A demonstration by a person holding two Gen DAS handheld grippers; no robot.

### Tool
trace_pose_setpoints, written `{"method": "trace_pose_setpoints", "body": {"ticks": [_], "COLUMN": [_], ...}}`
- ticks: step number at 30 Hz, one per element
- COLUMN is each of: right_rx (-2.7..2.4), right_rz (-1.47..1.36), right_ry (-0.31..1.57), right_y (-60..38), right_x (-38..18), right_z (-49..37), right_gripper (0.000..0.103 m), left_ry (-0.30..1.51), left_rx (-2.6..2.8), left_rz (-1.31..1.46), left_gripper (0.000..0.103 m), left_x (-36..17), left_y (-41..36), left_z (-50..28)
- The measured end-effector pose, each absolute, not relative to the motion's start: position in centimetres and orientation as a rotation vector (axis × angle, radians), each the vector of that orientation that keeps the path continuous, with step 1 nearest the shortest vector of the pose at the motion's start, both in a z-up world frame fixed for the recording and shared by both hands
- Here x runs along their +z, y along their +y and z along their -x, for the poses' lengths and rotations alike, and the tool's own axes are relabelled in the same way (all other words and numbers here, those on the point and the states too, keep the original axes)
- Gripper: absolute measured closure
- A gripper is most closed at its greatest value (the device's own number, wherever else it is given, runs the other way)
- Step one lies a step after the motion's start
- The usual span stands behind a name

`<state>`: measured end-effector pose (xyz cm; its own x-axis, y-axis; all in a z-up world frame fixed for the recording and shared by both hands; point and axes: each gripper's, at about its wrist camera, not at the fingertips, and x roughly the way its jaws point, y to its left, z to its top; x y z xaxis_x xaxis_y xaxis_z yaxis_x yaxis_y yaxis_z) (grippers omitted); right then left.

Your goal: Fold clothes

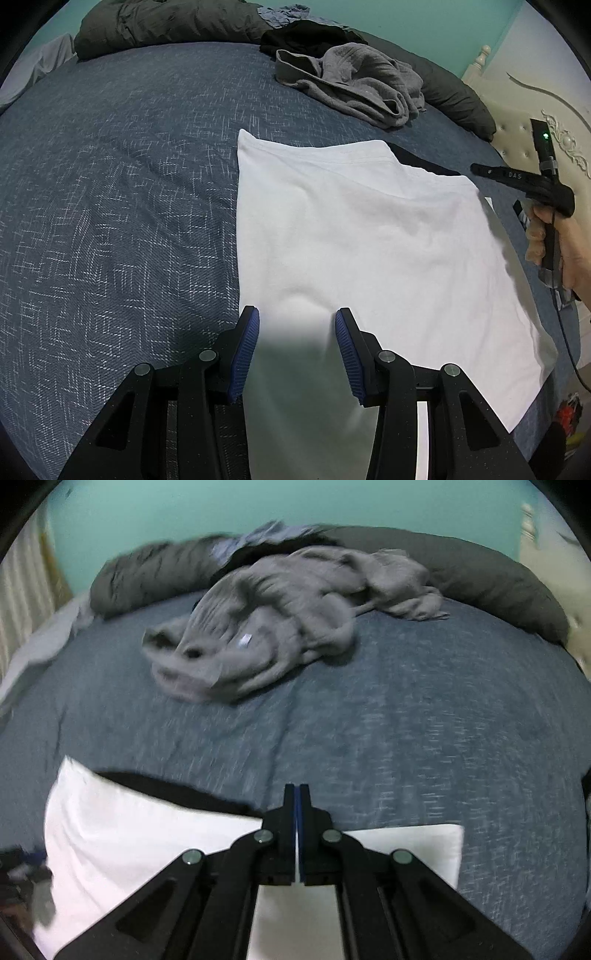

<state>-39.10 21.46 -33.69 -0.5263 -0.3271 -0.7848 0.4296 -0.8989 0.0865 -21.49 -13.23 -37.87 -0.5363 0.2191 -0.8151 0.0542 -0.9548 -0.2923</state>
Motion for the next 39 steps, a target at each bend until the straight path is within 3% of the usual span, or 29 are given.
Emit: {"method": "trace_pose_setpoints", "body": {"ticks": [4, 7, 8, 14, 18, 20, 23, 28, 34, 37, 39], "right_rx": [-2.509, -2.515, -2.516, -2.466, -2.428, -2.421, -2.443, -2.511, -2.529, -2.466, -2.469], "right_rz": [-1.307, -1.396, -1.426, -1.422, -1.401, -1.391, -1.351, -1.255, -1.234, -1.341, -1.357], "right_ry": [0.031, -0.026, -0.045, -0.149, -0.12, -0.095, -0.057, -0.029, -0.043, -0.136, -0.17], "right_y": [27.0, 30.6, 31.7, 34.1, 33.1, 32.6, 32.5, 33.1, 33.7, 33.9, 34.0], "right_x": [-33.6, -34.8, -35.2, -37.1, -38.1, -38.3, -38.2, -37.1, -36.3, -37.5, -38.0], "right_z": [40.5, 40.7, 40.7, 40.1, 40.0, 40.1, 39.8, 39.8, 40.3, 41.3, 41.4], "right_gripper": [0.099, 0.077, 0.075, 0.075, 0.076, 0.091, 0.101, 0.103, 0.103, 0.103, 0.099], "left_ry": [-0.444, -0.45, -0.453, -0.52, -0.568, -0.612, -0.666, -0.786, -0.774, -0.751, -0.753], "left_rx": [2.635, 2.64, 2.643, 2.67, 2.707, 2.732, 2.753, 2.715, 2.697, 2.71, 2.707], "left_rz": [1.457, 1.454, 1.453, 1.426, 1.391, 1.36, 1.329, 1.314, 1.256, 1.25, 1.248], "left_gripper": [0.053, 0.052, 0.052, 0.052, 0.048, 0.047, 0.046, 0.046, 0.048, 0.055, 0.068], "left_x": [-37.8, -37.7, -37.7, -37.2, -36.5, -36.2, -36.2, -37.4, -37.9, -38.0, -38.0], "left_y": [-13.3, -13.3, -13.3, -14.2, -15.9, -17.2, -19.1, -21.1, -21.2, -21.1, -21.1], "left_z": [21.5, 21.4, 21.4, 21.6, 22.7, 23.6, 25.5, 28.7, 30.6, 30.4, 30.4]}}
